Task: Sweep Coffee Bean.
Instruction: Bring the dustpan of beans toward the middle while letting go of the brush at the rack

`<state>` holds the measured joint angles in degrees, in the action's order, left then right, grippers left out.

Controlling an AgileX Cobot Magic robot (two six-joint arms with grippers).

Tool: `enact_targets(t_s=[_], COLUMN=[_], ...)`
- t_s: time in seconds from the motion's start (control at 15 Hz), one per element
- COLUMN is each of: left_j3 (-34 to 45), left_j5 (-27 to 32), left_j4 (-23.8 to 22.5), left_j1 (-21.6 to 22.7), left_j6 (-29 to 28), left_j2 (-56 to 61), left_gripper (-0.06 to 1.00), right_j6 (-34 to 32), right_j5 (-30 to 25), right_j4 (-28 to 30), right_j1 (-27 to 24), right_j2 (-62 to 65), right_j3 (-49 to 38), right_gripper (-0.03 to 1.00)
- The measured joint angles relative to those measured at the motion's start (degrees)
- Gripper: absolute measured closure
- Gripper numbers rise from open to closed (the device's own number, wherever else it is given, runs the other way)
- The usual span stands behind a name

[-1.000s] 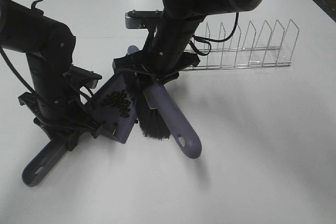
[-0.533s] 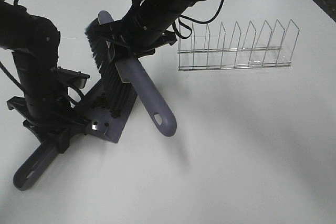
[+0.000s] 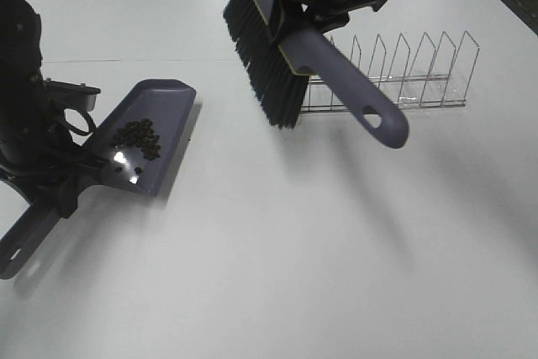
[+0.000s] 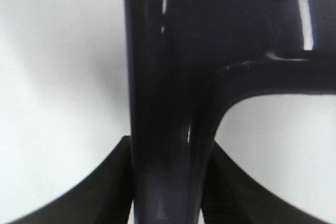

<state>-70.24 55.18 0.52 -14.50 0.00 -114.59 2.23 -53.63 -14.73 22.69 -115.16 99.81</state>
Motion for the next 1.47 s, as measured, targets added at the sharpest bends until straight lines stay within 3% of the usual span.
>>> enact_targets(t_s=[0.33,0.53,0.8,1.07,1.2,1.47], left_j3=[0.00,0.00,0.00,0.00,0.00,0.00], left_j5=[2.46,2.41,2.01,-1.66,-3.72,-5.50], left_j4=[0.00,0.69,1.60,3.50,3.44,3.44], left_j1=[5.16,5.21,5.21,5.21,5.21,5.21], left_j6=[1.03,1.26,0.74,0.52,-2.92,-5.16], left_j2=[0.34,0.34,0.34,0.34,0.34,-3.72], left_gripper=[0.63,0.63,0.63,0.63,0.63,0.63], right_j6=[-2.23,-5.16,-5.67,-6.53,-6.59,-6.65], right_j5=[-15.36,-16.33,-16.27,-16.33,-15.81,-14.15], right_j4=[14.27,20.80,20.68,18.91,18.68,17.42], right_j1=[-1.49,-1.49,-3.04,-10.71,-12.95,-13.46], right_j2=[4.41,4.53,7.73,14.73,17.82,20.45], right_j3=[0.00,-0.29,-6.99,-19.14,-23.55,-27.16], right_gripper=[0.63,0.63,0.63,0.63,0.63,0.63])
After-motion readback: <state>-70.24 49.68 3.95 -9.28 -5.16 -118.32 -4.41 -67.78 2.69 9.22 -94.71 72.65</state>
